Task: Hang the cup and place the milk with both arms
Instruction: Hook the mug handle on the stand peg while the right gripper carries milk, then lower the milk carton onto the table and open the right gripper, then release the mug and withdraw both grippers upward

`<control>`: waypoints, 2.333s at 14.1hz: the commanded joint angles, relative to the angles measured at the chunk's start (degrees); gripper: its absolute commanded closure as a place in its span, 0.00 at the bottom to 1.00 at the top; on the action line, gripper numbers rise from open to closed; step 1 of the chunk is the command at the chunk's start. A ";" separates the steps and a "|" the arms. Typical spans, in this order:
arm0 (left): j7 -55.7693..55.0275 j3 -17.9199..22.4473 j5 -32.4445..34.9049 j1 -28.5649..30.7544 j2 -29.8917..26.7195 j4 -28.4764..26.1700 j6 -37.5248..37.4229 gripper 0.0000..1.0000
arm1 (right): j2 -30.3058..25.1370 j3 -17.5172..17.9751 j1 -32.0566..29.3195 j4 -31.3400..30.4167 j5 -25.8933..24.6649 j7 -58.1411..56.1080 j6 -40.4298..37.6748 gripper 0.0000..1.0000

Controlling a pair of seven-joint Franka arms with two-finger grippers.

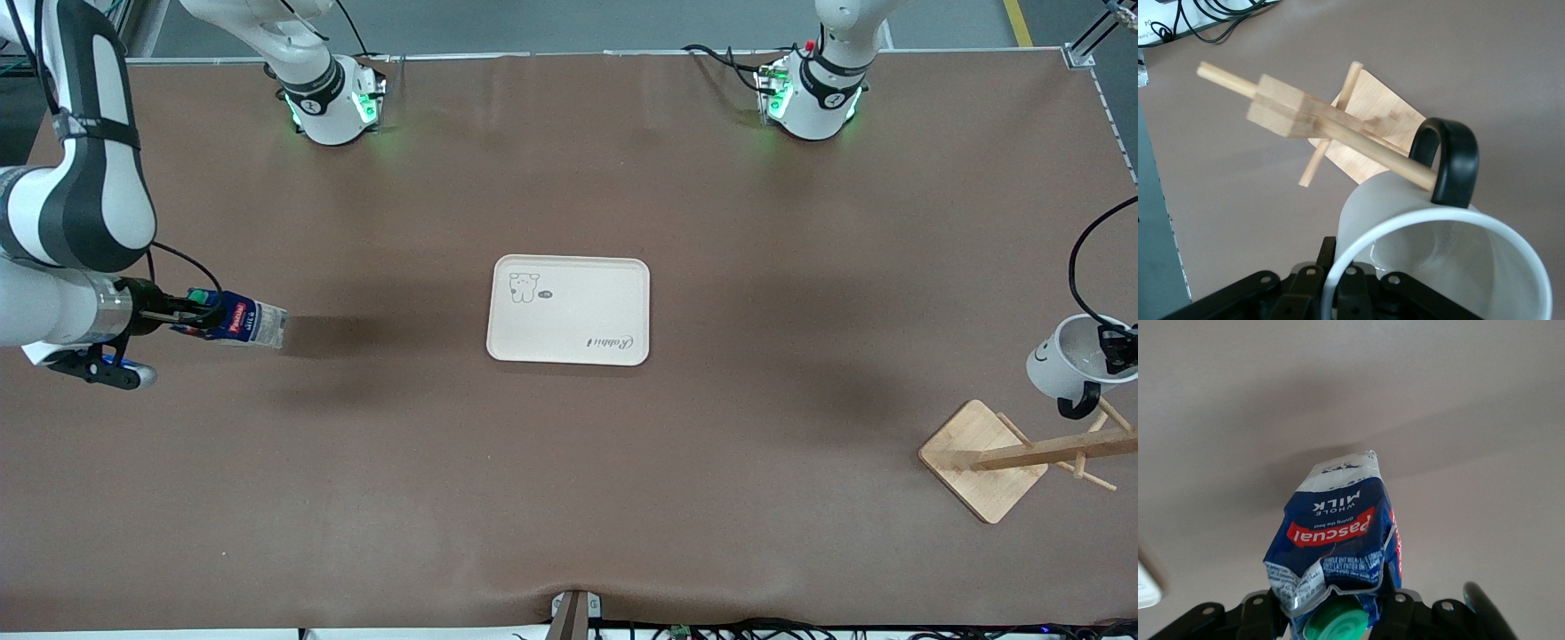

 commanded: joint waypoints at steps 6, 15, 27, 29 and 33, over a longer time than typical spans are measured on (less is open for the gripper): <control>3.61 -0.37 -2.26 1.68 3.07 3.31 0.03 1.00 | -7.05 1.23 -4.89 -15.16 -1.36 -4.61 12.24 0.92; 1.78 -0.63 -6.30 2.03 3.78 4.37 1.96 0.00 | -7.14 1.32 -5.16 -15.27 -1.27 -5.94 12.61 0.00; -17.74 -7.74 -8.50 1.94 -6.49 3.58 -12.79 0.00 | -3.45 1.76 -3.50 20.40 -0.65 -9.19 1.44 0.00; -19.23 -8.98 -8.42 1.94 -7.64 3.93 -13.85 0.00 | -3.62 1.76 -2.70 23.50 -0.57 -9.28 0.92 0.00; -19.24 -10.91 -8.41 2.03 -8.79 4.19 -13.94 0.00 | -10.54 1.94 -0.86 16.60 -1.27 -8.84 -12.26 0.00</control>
